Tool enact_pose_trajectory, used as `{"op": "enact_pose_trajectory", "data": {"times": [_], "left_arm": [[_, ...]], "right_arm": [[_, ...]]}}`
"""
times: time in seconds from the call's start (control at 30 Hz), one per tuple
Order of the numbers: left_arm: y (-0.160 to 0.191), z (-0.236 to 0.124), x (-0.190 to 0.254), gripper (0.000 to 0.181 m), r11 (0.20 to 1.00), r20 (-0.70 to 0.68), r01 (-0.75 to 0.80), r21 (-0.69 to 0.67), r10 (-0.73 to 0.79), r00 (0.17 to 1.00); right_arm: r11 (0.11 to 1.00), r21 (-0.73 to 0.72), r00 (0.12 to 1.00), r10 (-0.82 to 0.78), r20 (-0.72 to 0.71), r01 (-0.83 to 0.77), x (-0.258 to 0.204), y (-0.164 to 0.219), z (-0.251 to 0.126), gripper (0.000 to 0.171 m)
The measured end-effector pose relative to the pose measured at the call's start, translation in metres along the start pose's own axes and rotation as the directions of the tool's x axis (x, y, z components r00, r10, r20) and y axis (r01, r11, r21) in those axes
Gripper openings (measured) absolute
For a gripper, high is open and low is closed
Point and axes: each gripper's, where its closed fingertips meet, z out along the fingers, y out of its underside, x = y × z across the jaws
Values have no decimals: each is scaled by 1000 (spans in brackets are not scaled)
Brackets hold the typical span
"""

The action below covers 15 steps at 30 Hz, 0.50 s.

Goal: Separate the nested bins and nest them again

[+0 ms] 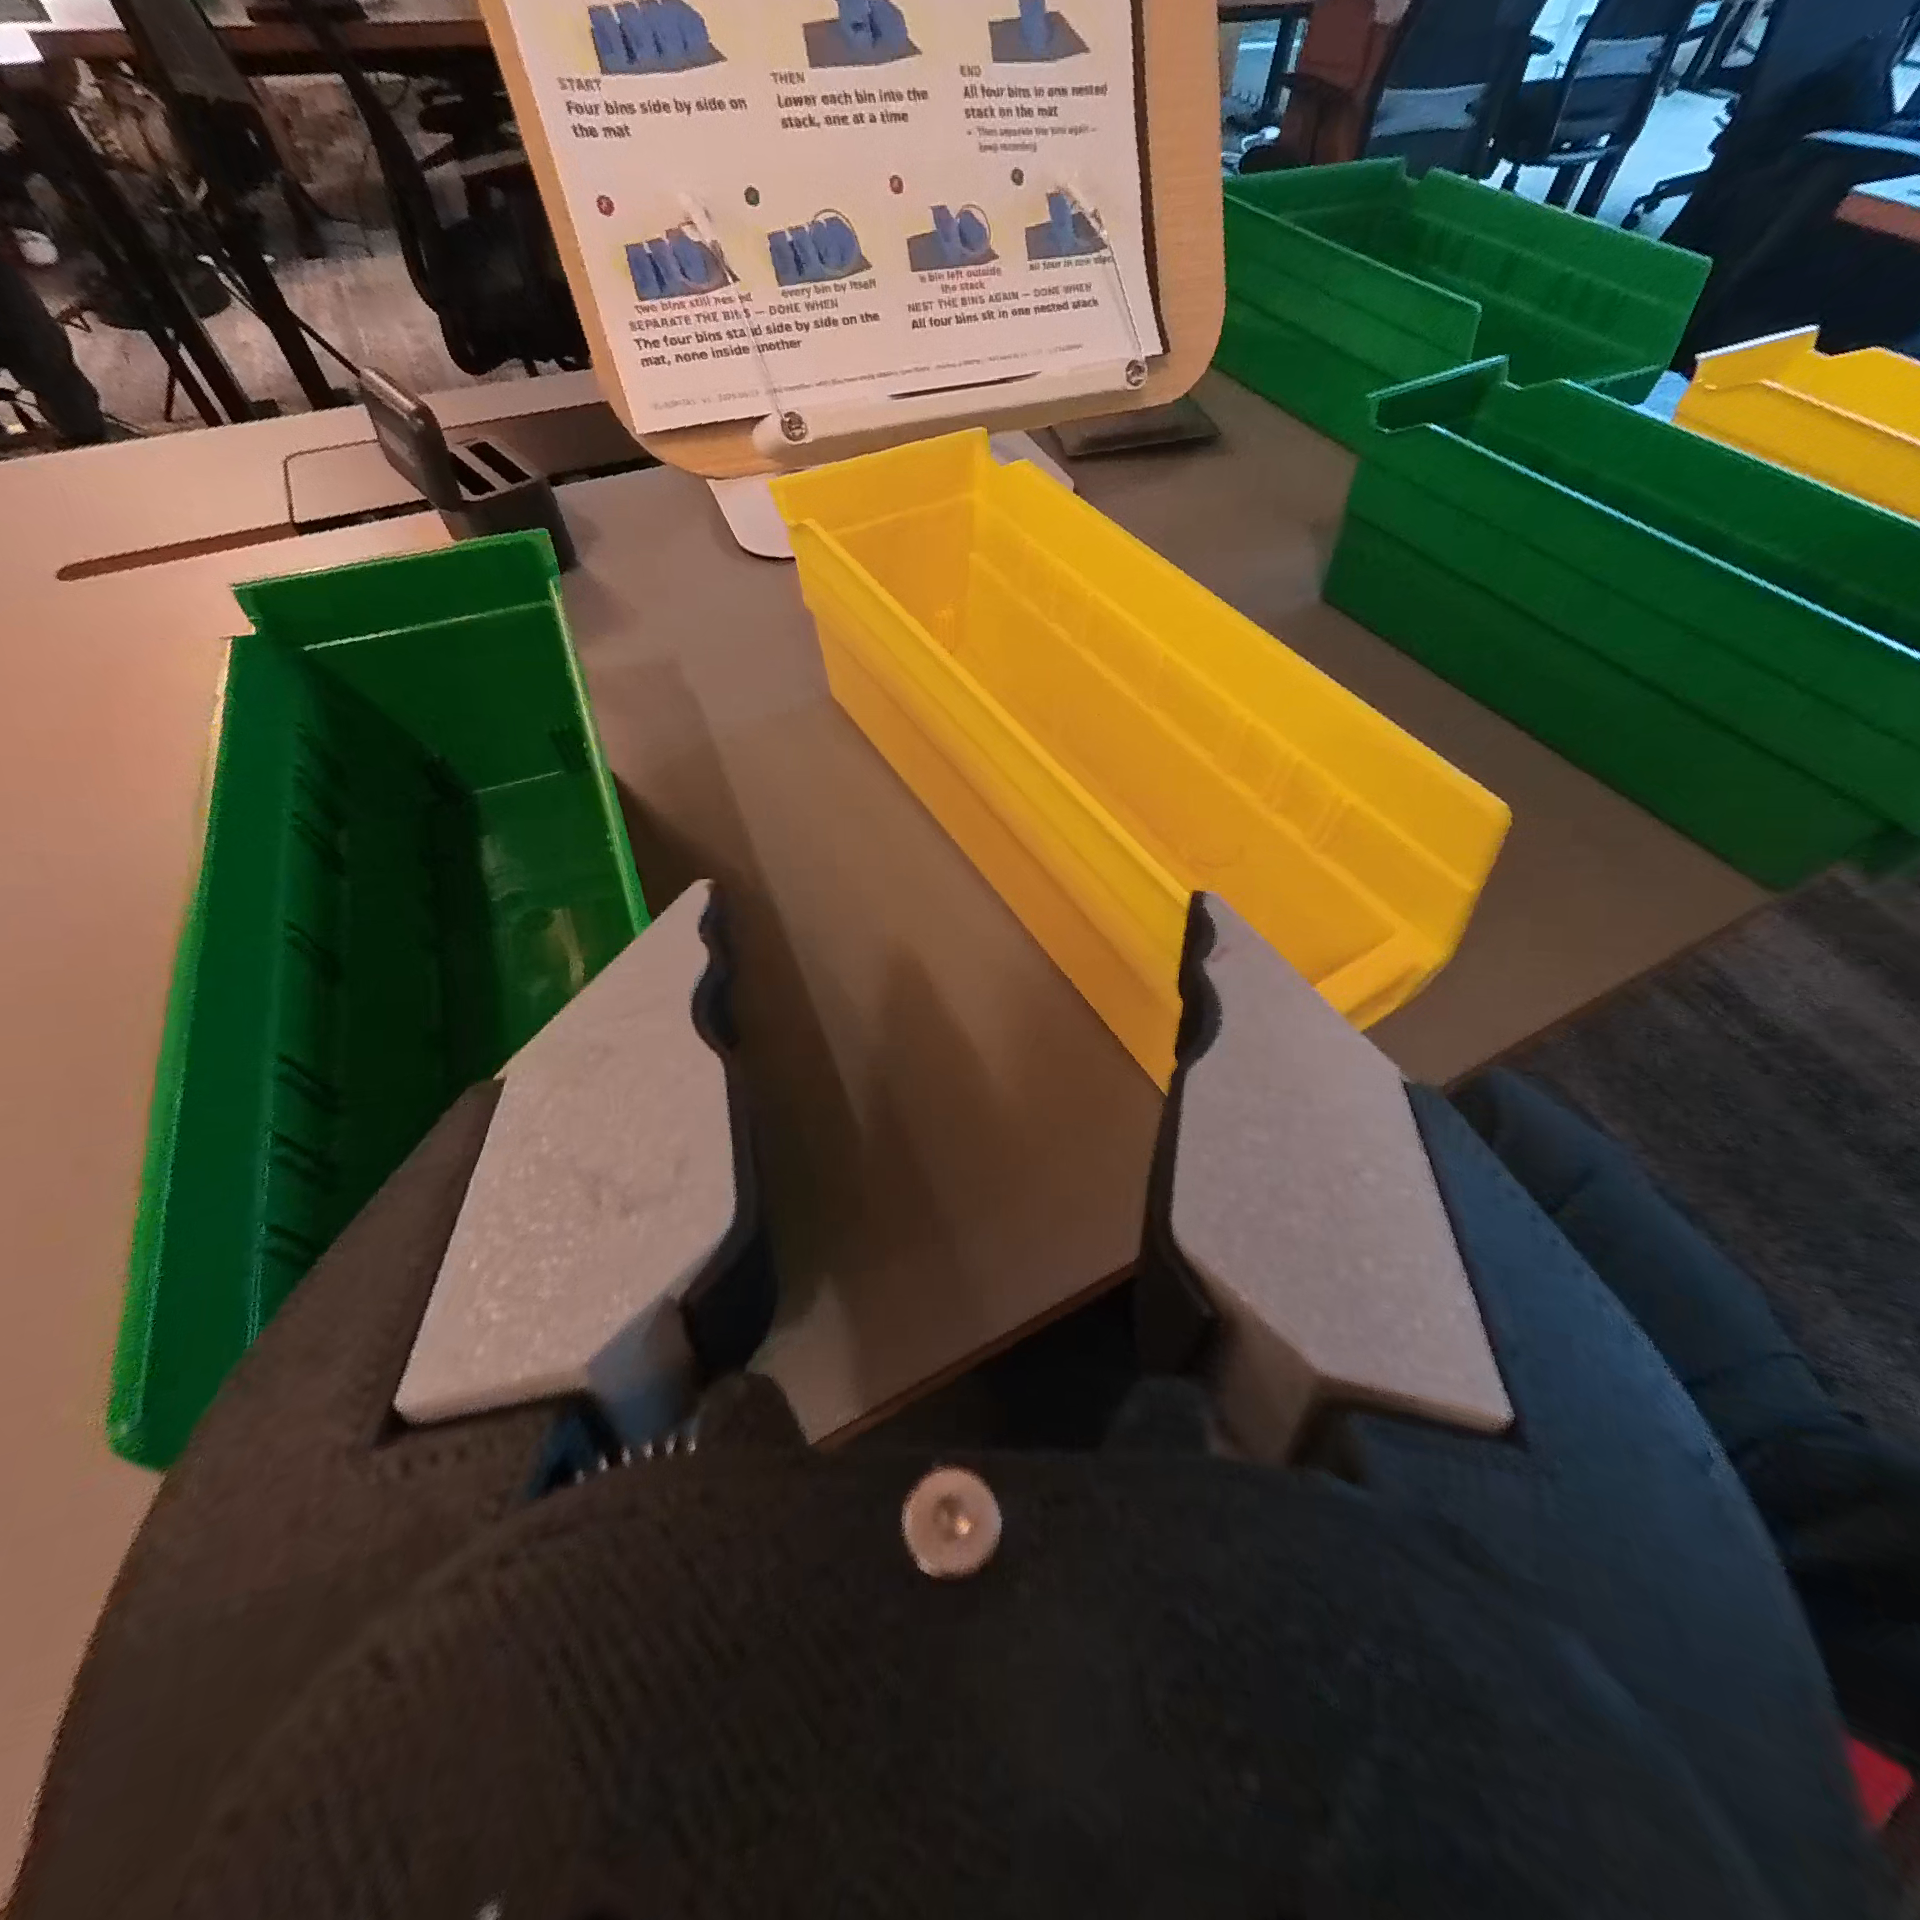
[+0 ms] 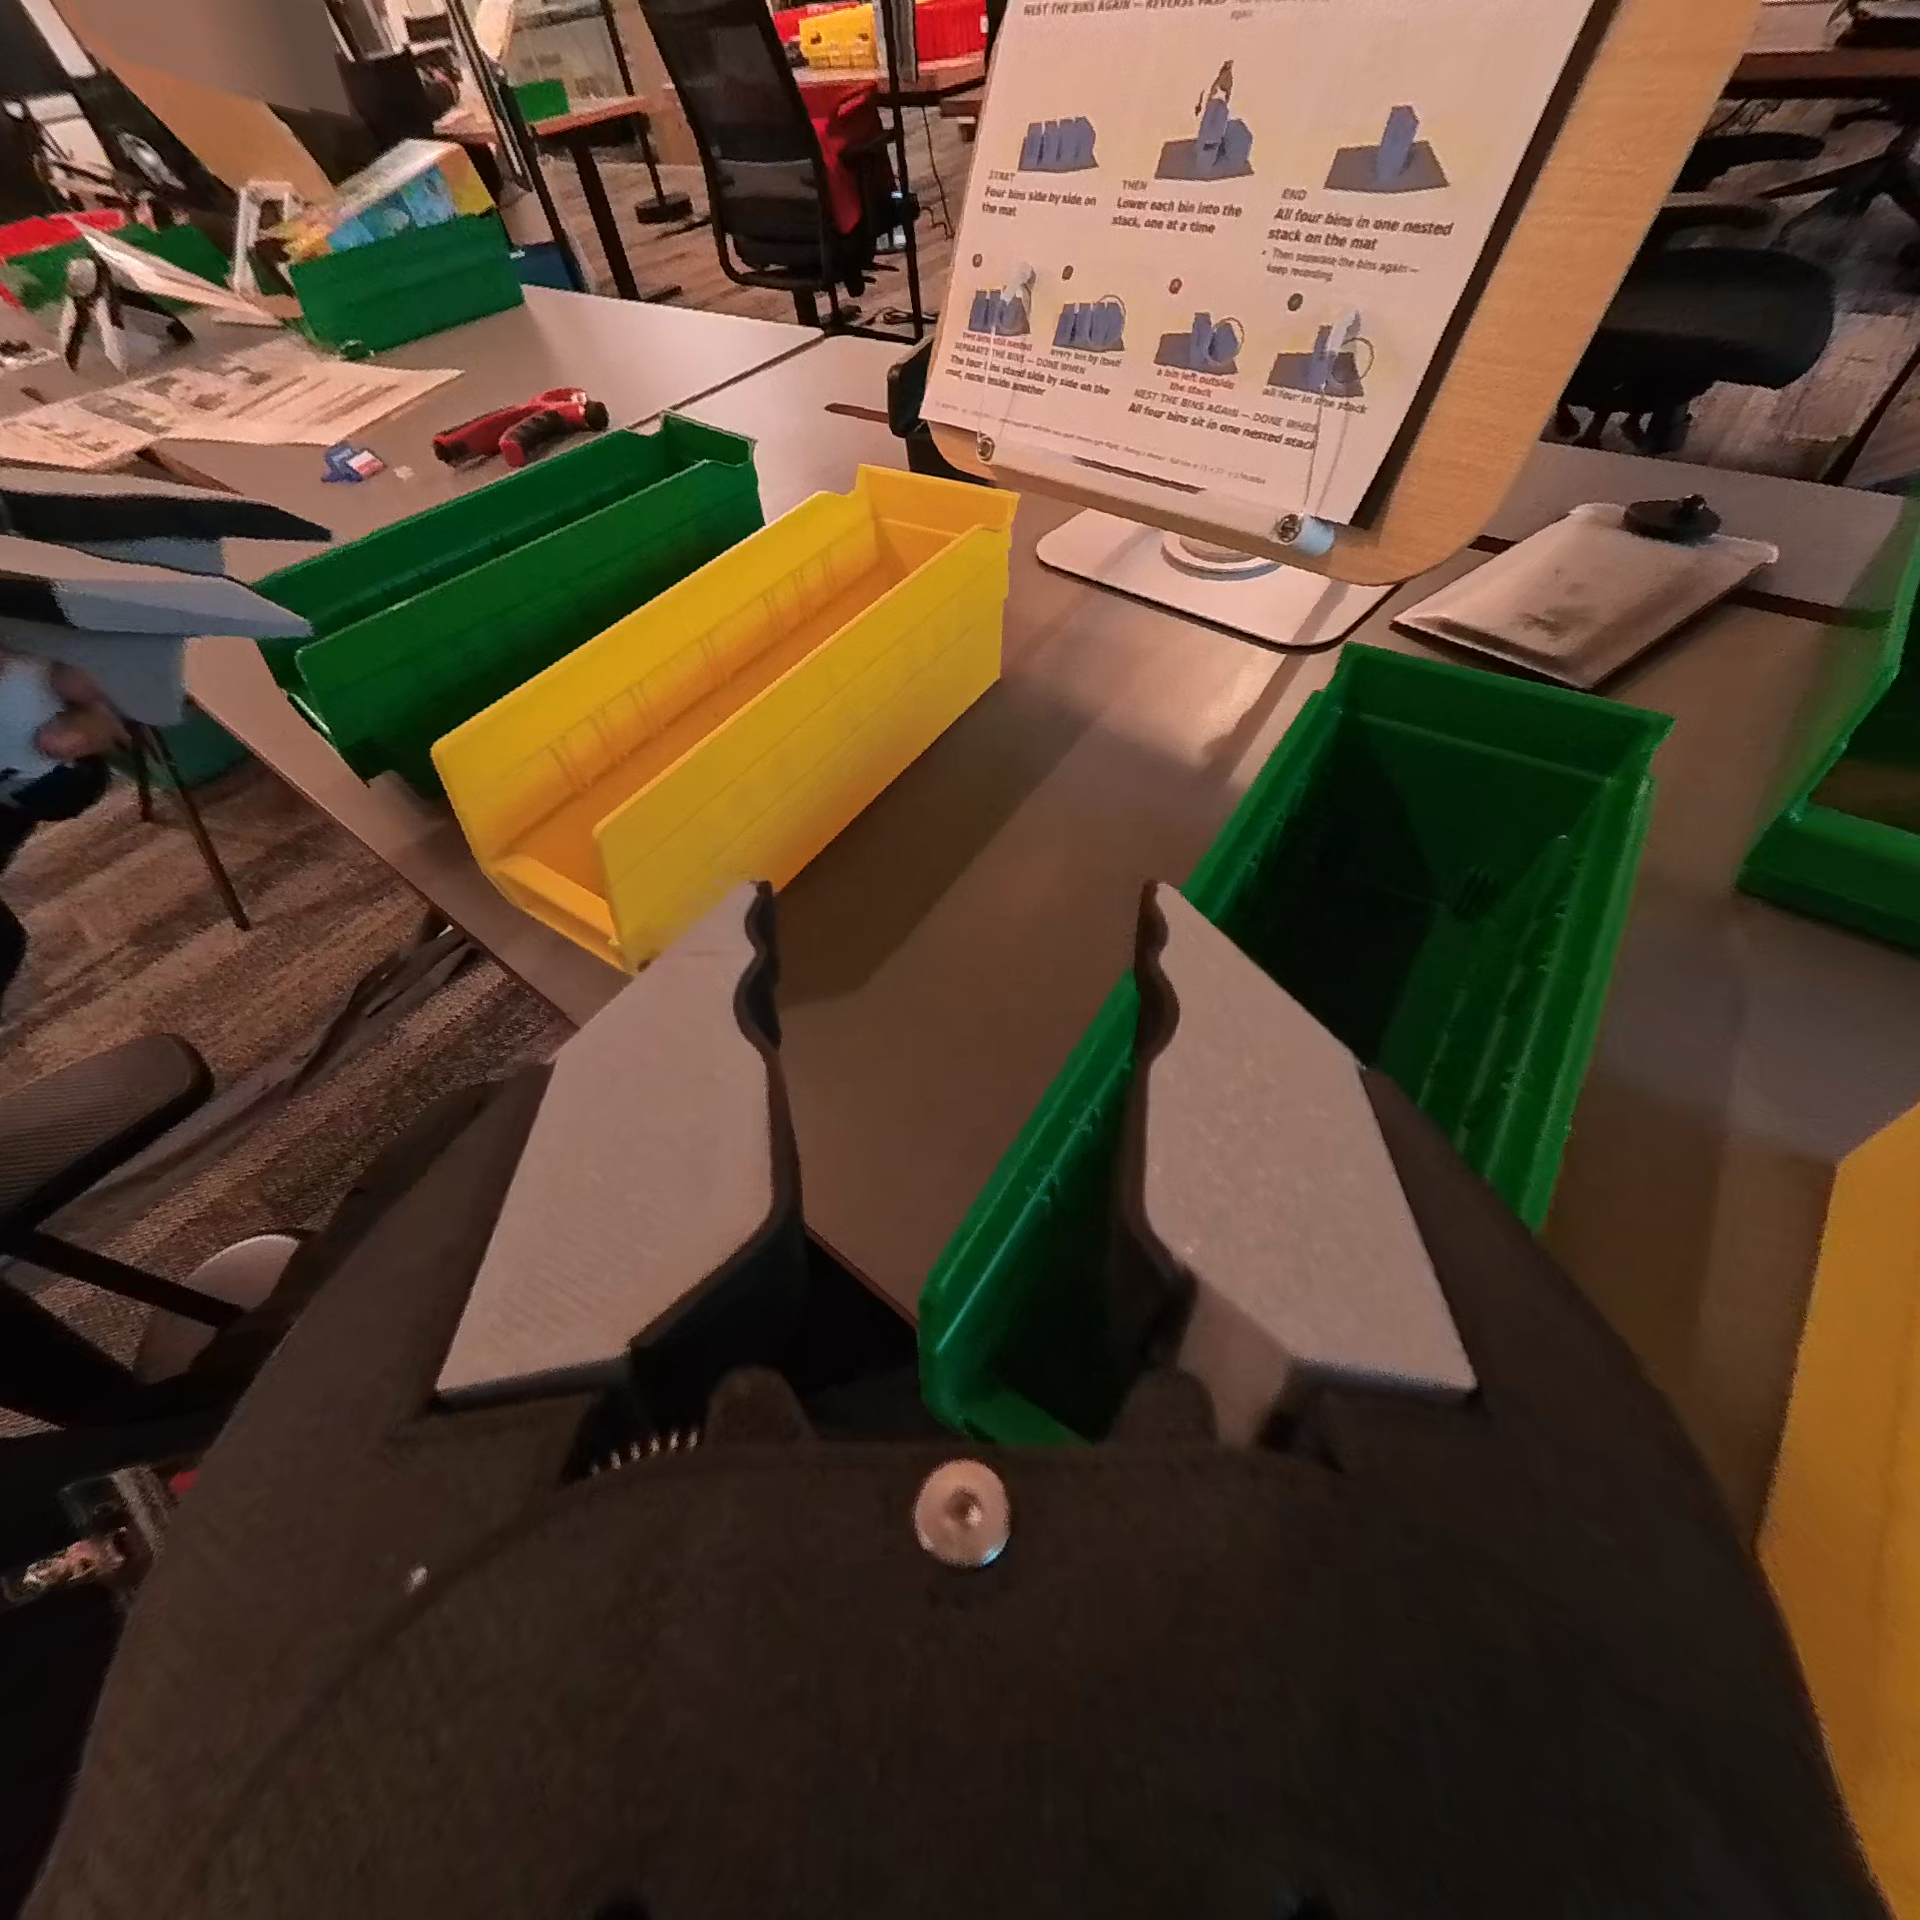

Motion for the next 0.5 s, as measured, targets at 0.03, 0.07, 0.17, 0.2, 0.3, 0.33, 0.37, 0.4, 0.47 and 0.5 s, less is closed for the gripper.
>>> {"op": "enact_pose_trajectory", "data": {"times": [0.03, 0.07, 0.17, 0.2, 0.3, 0.33, 0.37, 0.4, 0.47, 0.5], "left_arm": [[0, 0, 0, 86, 1000, -3, 1, 0, -1, 1000], [1, -1, 1, 86, 1000, -13, 0, -5, 0, 1000], [9, 0, 29, 86, 998, -140, -54, -43, 47, 989], [11, 0, 40, 86, 994, -181, -97, -53, 86, 980], [20, 2, 69, 84, 963, -237, -263, -60, 242, 941], [23, 5, 78, 83, 950, -246, -307, -62, 284, 927], [28, 8, 86, 83, 936, -256, -343, -74, 315, 914], [34, 12, 93, 83, 925, -269, -368, -93, 333, 904], [44, 18, 103, 80, 909, -285, -398, -122, 352, 891], [47, 20, 105, 78, 902, -283, -411, -132, 363, 888]], "right_arm": [[1000, -7, 1000, -6, -12, 6, 3, 1, -1, 67], [1000, -20, 1000, -17, -26, 16, 6, 3, -2, 68], [993, -100, 991, -80, -105, 70, 28, 15, -15, 69], [986, -141, 984, -111, -141, 91, 39, 22, -23, 69], [951, -277, 972, -181, -148, 135, 58, 49, -48, 68], [936, -316, 977, -191, -95, 153, 54, 60, -54, 67], [921, -349, 978, -201, -47, 172, 50, 70, -58, 67], [905, -379, 977, -213, -15, 192, 48, 80, -60, 63], [862, -453, 972, -230, 46, 226, 43, 101, -58, 41], [827, -509, 969, -235, 72, 239, 42, 113, -57, 29]]}}
